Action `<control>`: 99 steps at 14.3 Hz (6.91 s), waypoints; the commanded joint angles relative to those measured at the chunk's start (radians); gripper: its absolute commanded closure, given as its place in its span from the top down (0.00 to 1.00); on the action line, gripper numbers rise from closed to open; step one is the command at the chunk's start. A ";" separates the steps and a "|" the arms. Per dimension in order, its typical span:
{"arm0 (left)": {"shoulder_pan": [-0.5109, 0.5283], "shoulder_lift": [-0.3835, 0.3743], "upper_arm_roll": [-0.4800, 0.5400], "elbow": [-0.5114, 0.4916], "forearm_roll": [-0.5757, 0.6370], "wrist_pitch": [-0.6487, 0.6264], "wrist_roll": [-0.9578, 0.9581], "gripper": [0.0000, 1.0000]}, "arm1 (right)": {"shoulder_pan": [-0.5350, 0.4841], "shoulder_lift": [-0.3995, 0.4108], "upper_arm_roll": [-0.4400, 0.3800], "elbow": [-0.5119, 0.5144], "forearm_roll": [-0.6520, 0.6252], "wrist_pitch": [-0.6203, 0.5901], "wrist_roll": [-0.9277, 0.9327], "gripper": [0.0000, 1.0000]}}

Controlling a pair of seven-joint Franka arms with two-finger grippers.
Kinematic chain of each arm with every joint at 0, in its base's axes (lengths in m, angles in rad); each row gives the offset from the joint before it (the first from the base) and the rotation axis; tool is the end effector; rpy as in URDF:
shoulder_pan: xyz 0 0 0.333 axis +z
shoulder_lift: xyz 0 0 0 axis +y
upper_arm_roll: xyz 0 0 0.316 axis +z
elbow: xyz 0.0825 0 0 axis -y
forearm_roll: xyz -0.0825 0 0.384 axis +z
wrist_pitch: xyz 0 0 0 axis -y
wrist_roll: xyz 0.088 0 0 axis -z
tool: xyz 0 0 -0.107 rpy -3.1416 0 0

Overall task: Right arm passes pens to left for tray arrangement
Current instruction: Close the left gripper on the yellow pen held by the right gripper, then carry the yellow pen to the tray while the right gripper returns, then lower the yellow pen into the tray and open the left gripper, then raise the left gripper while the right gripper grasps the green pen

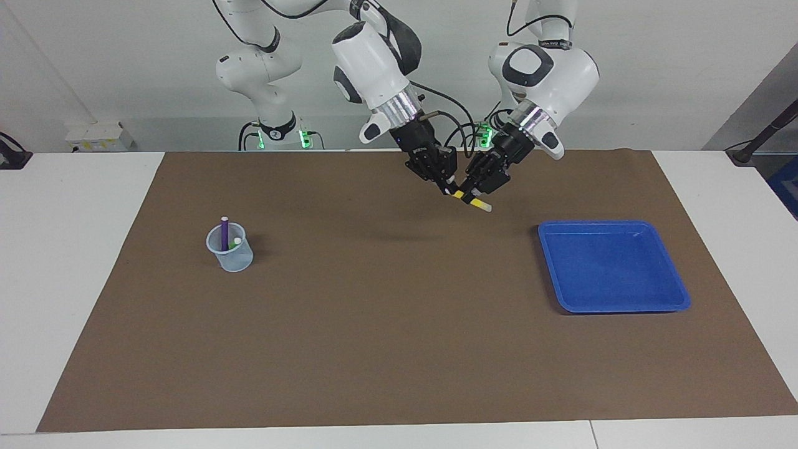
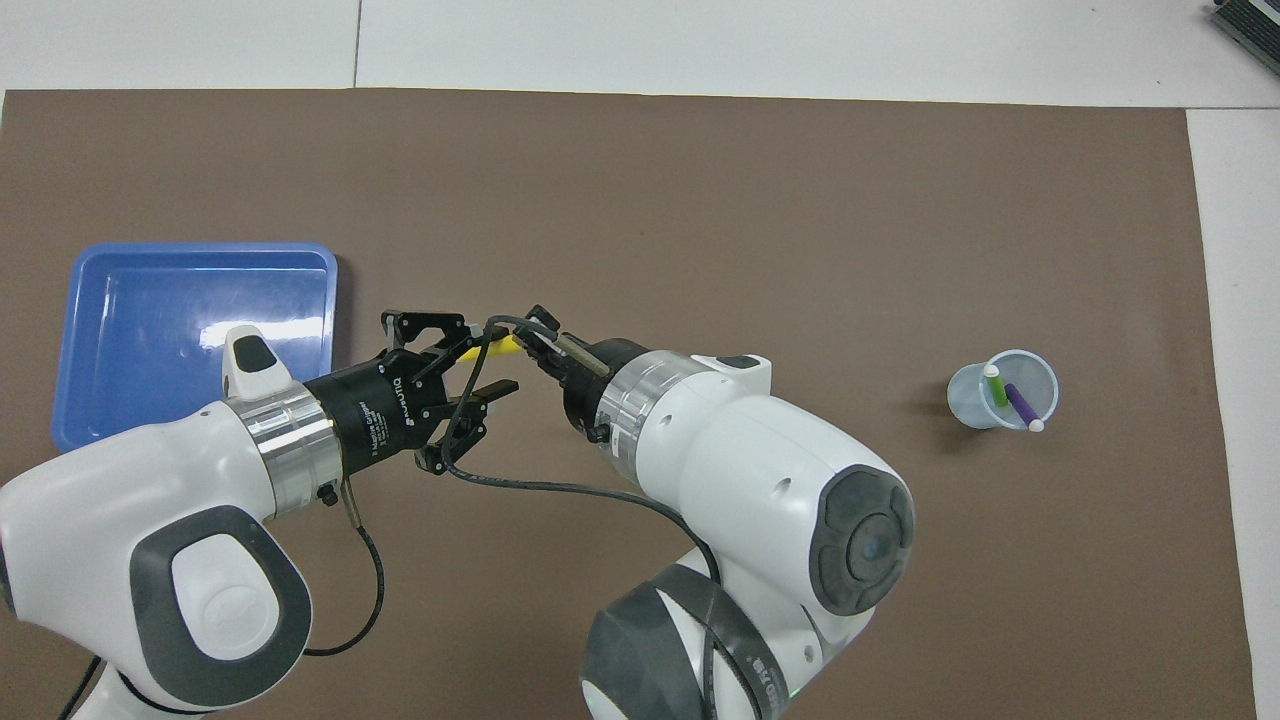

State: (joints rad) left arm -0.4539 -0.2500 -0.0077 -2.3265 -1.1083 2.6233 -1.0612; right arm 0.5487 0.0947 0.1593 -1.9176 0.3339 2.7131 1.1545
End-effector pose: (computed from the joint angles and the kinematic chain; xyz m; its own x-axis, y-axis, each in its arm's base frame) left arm 0.4589 -0.2050 0.4888 0.2752 0.7230 -0.6336 0.8797 0.0765 0.4693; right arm 0.4880 0.3981 0.5240 0.7705 -0.6360 -0.0432 -0.4943 -0.5533 -0.6705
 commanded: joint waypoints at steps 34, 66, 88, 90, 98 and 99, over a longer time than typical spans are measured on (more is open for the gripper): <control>0.372 0.008 -0.006 0.124 0.852 -0.733 1.007 0.00 | -0.602 -0.122 -0.006 -0.102 -0.385 -0.716 -1.338 1.00; 0.481 0.462 -0.008 0.176 1.058 -0.292 1.205 0.40 | -0.710 -0.053 -0.004 -0.212 -0.362 -0.550 -1.474 0.40; 0.506 0.370 -0.006 0.533 0.808 -0.881 0.908 0.77 | -0.719 -0.036 -0.006 -0.210 -0.349 -0.503 -1.477 0.43; 0.506 0.341 -0.008 0.535 0.771 -0.899 0.874 0.77 | -0.730 -0.036 -0.004 -0.210 -0.349 -0.504 -1.484 0.39; 0.508 0.236 -0.003 0.532 0.512 -0.887 0.526 0.77 | -0.733 -0.036 -0.004 -0.210 -0.349 -0.498 -1.484 0.23; 0.508 0.232 -0.003 0.529 0.481 -0.864 0.477 0.77 | -0.733 -0.036 -0.004 -0.210 -0.349 -0.498 -1.484 0.19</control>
State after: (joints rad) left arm 0.0445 0.0029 -0.0092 -1.7875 -0.5697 1.7340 -0.4932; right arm -0.1655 0.0596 0.1419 -2.1178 -0.0287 2.1974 -0.3157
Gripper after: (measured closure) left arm 0.198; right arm 0.802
